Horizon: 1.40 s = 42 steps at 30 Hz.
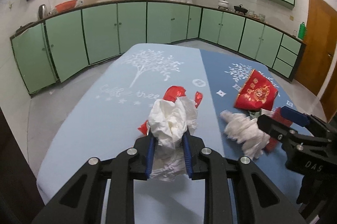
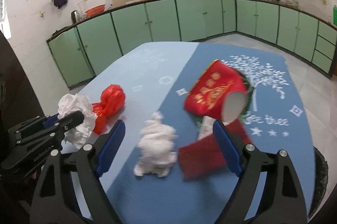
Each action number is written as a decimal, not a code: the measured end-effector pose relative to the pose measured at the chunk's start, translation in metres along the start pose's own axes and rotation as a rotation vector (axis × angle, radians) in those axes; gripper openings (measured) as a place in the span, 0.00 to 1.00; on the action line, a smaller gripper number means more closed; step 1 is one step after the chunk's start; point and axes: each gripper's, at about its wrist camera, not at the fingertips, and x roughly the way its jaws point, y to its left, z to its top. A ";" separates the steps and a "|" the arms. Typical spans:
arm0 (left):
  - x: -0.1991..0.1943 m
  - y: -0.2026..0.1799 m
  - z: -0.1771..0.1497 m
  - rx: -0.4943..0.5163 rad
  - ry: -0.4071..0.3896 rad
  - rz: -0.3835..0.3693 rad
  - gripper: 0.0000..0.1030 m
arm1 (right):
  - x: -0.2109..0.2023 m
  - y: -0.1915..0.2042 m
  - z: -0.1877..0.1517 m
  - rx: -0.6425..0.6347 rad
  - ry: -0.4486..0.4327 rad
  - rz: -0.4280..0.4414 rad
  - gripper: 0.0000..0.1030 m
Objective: Collect trash
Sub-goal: 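Grasp a white crumpled tissue with the left gripper while the right grasps another tissue, then carry both white tissues over the black bin and open both grippers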
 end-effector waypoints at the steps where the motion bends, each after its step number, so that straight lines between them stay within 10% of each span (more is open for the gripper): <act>1: 0.000 0.002 -0.001 -0.002 0.001 -0.003 0.23 | 0.002 0.003 -0.001 -0.005 0.008 0.007 0.77; 14: -0.017 -0.007 -0.005 -0.014 -0.011 -0.075 0.23 | 0.022 0.018 -0.017 -0.039 0.129 0.070 0.25; 42: -0.047 -0.104 0.043 0.108 -0.145 -0.237 0.23 | -0.116 -0.060 0.031 0.054 -0.134 -0.038 0.24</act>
